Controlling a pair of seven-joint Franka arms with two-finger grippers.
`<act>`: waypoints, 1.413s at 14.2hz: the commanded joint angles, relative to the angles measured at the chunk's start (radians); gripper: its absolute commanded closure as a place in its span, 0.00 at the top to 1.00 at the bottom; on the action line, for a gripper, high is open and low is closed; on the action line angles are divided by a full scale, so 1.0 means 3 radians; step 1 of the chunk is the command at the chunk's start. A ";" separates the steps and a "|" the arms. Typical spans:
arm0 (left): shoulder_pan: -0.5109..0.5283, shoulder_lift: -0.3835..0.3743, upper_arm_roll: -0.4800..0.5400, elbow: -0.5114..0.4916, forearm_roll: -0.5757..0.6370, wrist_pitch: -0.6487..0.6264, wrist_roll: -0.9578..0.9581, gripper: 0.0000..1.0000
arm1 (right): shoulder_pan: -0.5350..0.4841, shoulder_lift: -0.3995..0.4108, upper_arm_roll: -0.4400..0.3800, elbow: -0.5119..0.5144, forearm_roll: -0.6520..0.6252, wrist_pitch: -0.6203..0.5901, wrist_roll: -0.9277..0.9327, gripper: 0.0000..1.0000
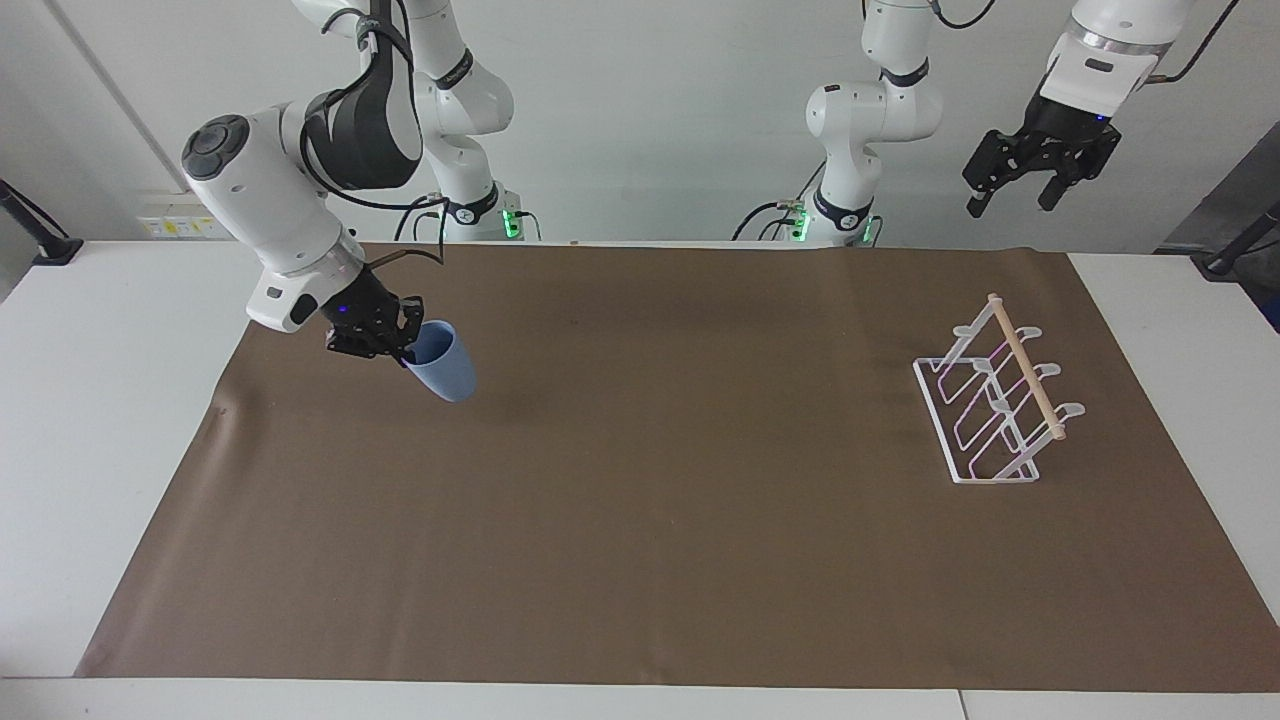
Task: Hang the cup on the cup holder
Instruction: 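Lift the cup sideways with the right gripper while the left gripper approaches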
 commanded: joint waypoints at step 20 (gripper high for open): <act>-0.0518 0.0007 -0.0382 -0.0138 -0.1151 0.0658 -0.4713 1.00 | 0.0583 -0.0168 0.0034 -0.0649 0.3972 -0.0303 0.0244 0.00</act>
